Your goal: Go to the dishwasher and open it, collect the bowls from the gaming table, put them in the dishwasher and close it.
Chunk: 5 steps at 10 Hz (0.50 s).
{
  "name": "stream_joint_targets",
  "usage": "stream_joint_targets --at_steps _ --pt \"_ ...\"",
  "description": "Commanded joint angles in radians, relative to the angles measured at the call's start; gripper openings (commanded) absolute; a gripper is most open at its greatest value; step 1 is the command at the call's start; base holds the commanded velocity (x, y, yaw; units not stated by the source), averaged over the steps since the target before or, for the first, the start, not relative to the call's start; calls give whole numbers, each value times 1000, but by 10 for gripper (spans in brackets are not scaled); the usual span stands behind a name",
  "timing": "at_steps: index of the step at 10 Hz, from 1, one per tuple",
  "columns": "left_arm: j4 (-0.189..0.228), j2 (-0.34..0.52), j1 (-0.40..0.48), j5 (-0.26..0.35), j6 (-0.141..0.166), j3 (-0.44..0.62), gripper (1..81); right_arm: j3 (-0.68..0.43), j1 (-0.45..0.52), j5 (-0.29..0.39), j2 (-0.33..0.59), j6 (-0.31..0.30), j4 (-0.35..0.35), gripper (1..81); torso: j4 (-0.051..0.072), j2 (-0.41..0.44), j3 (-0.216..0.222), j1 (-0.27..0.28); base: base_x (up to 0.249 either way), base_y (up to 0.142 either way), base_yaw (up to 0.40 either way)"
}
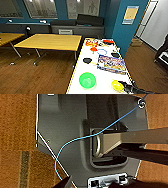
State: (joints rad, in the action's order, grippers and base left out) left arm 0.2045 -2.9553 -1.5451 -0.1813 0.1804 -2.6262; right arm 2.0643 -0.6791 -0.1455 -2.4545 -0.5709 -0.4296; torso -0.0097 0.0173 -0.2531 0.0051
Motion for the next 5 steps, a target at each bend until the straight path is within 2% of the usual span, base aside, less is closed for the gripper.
stream_joint_targets --at_steps 1,5 --pt "-5 7 3 57 -1 5 811 2 114 20 18 -24 6 811 0 0 0 0 0 0 0" --pt "-5 11 3 57 -1 5 811 63 88 15 -42 -44 6 811 0 0 0 0 0 0 0"
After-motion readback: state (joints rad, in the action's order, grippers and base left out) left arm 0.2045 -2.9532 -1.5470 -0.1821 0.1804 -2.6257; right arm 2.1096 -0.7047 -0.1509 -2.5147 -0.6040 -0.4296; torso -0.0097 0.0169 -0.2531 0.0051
